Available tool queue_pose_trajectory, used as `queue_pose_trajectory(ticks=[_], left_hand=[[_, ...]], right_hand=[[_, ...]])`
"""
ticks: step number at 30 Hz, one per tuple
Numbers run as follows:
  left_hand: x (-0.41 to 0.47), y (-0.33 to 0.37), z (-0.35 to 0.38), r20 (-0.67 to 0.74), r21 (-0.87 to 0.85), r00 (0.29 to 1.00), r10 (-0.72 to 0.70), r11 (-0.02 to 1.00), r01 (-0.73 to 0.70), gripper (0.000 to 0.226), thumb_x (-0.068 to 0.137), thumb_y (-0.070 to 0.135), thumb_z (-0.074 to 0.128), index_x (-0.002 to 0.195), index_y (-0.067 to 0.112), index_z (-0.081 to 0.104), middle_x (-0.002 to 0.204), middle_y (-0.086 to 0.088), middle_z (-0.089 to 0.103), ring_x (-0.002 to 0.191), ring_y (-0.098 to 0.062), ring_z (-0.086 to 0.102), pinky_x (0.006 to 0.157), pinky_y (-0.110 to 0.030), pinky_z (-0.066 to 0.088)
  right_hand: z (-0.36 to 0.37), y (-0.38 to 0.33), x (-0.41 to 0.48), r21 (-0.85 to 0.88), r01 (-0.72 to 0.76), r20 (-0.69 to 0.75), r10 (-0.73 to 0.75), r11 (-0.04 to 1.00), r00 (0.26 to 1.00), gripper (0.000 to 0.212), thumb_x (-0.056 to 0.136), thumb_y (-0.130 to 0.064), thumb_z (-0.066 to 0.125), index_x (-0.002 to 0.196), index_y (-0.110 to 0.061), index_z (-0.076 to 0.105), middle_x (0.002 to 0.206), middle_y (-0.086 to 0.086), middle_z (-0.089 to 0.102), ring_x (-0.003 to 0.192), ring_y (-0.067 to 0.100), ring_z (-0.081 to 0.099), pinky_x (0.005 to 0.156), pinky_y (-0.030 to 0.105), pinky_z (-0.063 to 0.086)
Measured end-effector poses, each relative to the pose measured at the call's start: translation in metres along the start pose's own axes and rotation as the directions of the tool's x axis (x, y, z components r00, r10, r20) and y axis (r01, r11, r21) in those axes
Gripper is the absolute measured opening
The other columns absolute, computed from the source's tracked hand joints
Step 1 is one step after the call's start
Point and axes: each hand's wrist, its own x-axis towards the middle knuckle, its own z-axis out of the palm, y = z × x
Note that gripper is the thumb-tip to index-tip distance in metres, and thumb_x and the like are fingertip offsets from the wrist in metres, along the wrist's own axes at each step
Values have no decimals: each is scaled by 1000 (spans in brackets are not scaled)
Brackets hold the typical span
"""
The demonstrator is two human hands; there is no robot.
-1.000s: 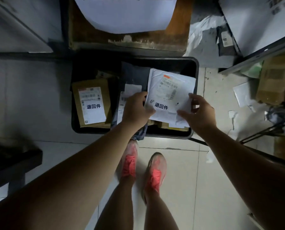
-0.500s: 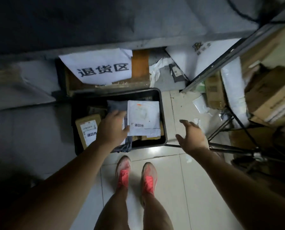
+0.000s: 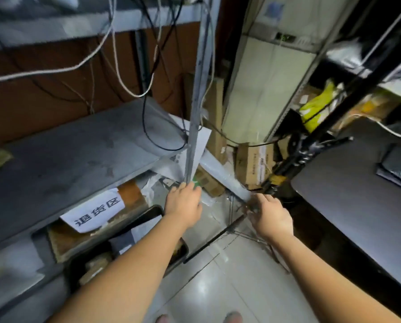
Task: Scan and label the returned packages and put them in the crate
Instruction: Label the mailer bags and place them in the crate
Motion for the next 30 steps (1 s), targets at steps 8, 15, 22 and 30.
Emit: queue_pose_trajectory(ticks=[8, 15, 22, 30], left_hand=[[-4, 196, -37, 10, 156, 962, 274, 949, -273, 34, 98, 39, 50, 123, 17, 55, 124, -6, 54, 119, -27, 51, 92, -41, 44], [-4, 386, -32, 83, 228, 897, 433, 868, -441, 46, 99, 43, 46, 138, 19, 45, 132, -4, 51, 123, -26, 48, 96, -42, 45], [32, 504, -32, 70, 268, 888, 455, 849, -456, 46, 99, 44, 47, 138, 21, 45, 135, -5, 51, 126, -25, 48, 101, -42, 42], [171, 561, -11, 98, 208, 901, 422, 877, -433, 44, 97, 48, 46, 132, 21, 50, 127, -2, 53, 123, -23, 50, 95, -39, 43]], right_hand=[[-78, 176, -88, 102, -225, -123, 237, 969, 964, 55, 95, -38, 59, 146, -26, 43, 137, 0, 54, 128, 24, 48, 96, 39, 48], [-123, 353, -151, 145, -342, -136, 361, 928, 923, 55, 97, -36, 57, 148, -26, 39, 137, 1, 52, 130, 23, 46, 93, 39, 48], [-145, 471, -150, 232, -405, -87, 433, 884, 897, 55, 98, -32, 57, 149, -25, 38, 134, 2, 51, 128, 22, 45, 86, 39, 52], [-128, 548, -54, 550, -459, 10, 544, 698, 839, 55, 93, -30, 65, 143, -22, 48, 139, 0, 56, 122, 19, 55, 89, 30, 46]])
